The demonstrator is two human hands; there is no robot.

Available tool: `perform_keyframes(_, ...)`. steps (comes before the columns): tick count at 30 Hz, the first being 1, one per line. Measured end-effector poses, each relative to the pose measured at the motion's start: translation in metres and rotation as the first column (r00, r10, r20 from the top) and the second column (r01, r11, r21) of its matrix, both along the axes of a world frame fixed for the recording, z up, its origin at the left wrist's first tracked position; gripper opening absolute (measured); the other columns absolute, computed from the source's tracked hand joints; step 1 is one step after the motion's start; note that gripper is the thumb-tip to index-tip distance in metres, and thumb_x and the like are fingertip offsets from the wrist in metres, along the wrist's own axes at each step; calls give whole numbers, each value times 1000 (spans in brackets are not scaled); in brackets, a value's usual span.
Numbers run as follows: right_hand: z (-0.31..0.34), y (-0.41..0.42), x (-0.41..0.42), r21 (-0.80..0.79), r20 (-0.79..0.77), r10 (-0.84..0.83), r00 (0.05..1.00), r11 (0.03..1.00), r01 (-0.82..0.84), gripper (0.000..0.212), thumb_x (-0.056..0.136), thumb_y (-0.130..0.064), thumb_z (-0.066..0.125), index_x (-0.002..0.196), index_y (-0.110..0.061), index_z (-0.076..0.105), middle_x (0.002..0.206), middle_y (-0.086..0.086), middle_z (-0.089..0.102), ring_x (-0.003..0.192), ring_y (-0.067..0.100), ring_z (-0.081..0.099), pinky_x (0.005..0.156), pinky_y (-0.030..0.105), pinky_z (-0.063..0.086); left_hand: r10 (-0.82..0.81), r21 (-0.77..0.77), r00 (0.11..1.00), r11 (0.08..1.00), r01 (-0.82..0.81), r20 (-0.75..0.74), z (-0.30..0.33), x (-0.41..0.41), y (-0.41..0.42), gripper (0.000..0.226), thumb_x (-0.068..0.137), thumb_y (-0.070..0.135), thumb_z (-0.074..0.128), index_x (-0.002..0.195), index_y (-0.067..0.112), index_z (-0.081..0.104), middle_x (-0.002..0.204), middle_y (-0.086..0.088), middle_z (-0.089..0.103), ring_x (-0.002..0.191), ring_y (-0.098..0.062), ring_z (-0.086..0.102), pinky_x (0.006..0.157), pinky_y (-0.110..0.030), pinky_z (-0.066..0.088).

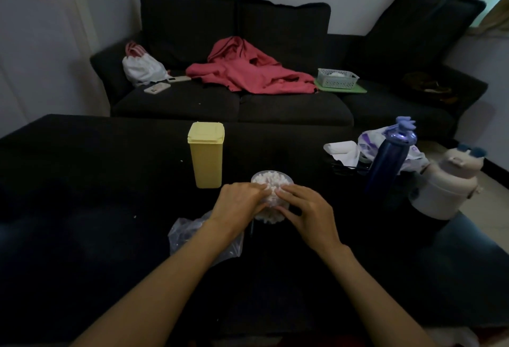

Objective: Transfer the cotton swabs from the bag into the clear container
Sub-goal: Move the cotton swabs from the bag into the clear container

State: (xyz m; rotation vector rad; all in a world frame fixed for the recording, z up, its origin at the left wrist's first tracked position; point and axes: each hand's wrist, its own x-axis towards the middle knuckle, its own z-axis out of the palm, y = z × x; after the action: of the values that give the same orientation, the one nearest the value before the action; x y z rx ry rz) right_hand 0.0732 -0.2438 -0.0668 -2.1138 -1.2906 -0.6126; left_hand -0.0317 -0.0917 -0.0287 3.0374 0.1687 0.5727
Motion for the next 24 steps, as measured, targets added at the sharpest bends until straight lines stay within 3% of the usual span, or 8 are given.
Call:
perform_keyframes(5, 4, -1, 10, 11, -37, 60, 998, 998, -59, 38, 67, -24, 83, 104, -24, 73, 106, -4, 72, 101, 9, 67, 85, 26, 53, 20, 30, 1000, 999, -19, -9, -4, 5, 4, 32, 93, 47, 45, 116, 31, 60, 111, 3, 67, 100, -17, 63, 79, -38, 51)
perform_keyframes(10, 6, -1, 12, -43, 37, 15, 999, 999, -13, 35, 67, -32, 82, 101, -29, 74, 103, -9, 73, 97, 5, 67, 80, 21, 45, -51, 68, 999, 996, 50, 2, -4, 6, 7, 30, 96, 44, 42, 115, 27, 58, 109, 2, 66, 97, -16, 63, 77, -36, 51)
perform_keyframes(14, 10, 1, 12, -44, 95, 28, 995, 999, -24, 33, 71, -34, 78, 103, -25, 73, 104, -5, 72, 95, 10, 66, 89, 28, 44, -104, -34, 986, 993, 109, 134, -6, 0, 10, 33, 89, 40, 59, 119, 25, 64, 117, 3, 67, 106, -15, 64, 81, -30, 53)
perform_keyframes(17, 12, -1, 12, -32, 59, 64, 996, 998, -63, 42, 75, -38, 74, 114, -23, 68, 118, -2, 66, 112, 13, 59, 97, 33, 46, -72, -42, 977, 996, 82, 202, -9, -1, 14, 45, 79, 37, 72, 121, 22, 64, 118, 2, 68, 107, -16, 65, 80, -28, 52)
perform_keyframes(21, 16, -1, 13, -95, -116, 88, 989, 990, -100, 66, 78, -51, 60, 138, -29, 44, 146, -3, 42, 137, 12, 32, 113, 32, 22, -84, -26, 975, 996, 91, 207, -6, 1, 18, 52, 83, 38, 68, 131, 24, 56, 132, 3, 59, 121, -13, 55, 93, -26, 46)
perform_keyframes(24, 16, 2, 10, -65, -60, 90, 994, 993, -94, 57, 77, -46, 64, 130, -26, 54, 136, -1, 55, 129, 13, 46, 111, 35, 31, -144, 26, 961, 990, 141, 235, -5, 0, 21, 49, 79, 36, 73, 124, 21, 62, 123, 0, 65, 112, -16, 62, 85, -29, 51)
